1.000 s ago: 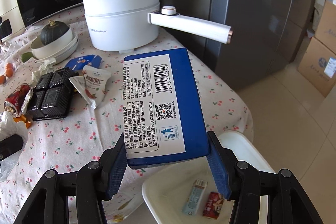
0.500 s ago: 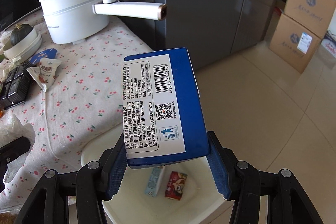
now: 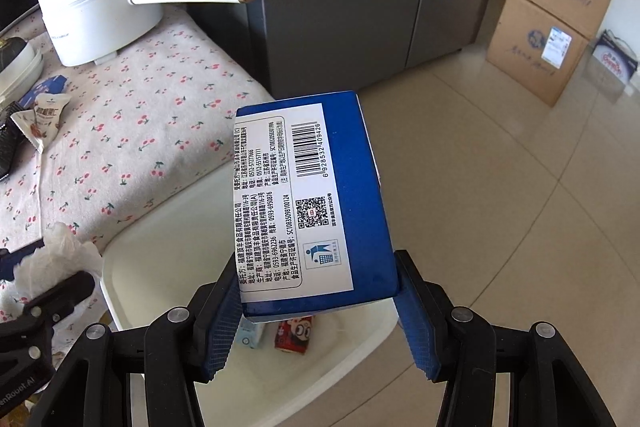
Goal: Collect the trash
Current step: 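Carry the tissue and blue box to the white bin and release both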
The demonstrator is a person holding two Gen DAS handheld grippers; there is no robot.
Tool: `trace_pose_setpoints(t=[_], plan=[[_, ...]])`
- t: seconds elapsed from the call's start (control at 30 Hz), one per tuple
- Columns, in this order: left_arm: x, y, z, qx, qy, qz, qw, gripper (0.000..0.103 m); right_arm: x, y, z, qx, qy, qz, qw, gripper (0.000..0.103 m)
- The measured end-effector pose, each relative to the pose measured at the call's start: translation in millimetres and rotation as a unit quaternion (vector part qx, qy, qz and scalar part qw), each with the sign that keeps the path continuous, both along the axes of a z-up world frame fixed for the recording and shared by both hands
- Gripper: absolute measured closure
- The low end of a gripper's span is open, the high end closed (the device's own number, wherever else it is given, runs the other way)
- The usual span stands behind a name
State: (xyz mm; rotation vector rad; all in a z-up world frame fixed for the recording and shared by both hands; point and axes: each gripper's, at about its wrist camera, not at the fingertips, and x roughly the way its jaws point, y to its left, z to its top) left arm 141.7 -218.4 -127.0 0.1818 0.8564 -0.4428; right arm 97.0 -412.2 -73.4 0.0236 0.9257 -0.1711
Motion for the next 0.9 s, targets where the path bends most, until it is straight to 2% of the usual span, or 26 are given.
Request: trace_pose_setpoints(t=[0.03, 0.3, 0.5, 0.8, 0.87, 0.9], plan=[[1, 3, 1, 0.004, -0.005, 0.014, 0.9999, 0.01, 0, 0, -1, 0.001, 0.002, 0.0, 1.0, 0.042], [5, 46, 15, 0.012, 0.0, 0.074, 0.9972, 0.005, 2, 8, -11, -0.003, 0.027, 0.022, 0.999, 0.041], [1, 81, 24, 0.018, 0.001, 0.101, 0.9947, 0.004, 4, 17, -21, -0.013, 0.045, 0.037, 0.998, 0.042], [-9, 131, 36, 0.02, 0.007, 0.134, 0.9907, 0.004, 6, 25, -26, 0.0, 0.057, 0.03, 0.998, 0.041], [-11, 141, 39, 0.021, 0.009, 0.142, 0.9896, 0.004, 7, 26, -25, 0.011, 0.054, 0.03, 0.998, 0.033], [-12, 146, 40, 0.021, 0.009, 0.147, 0.9889, 0.004, 9, 27, -24, 0.015, 0.055, 0.028, 0.998, 0.016]])
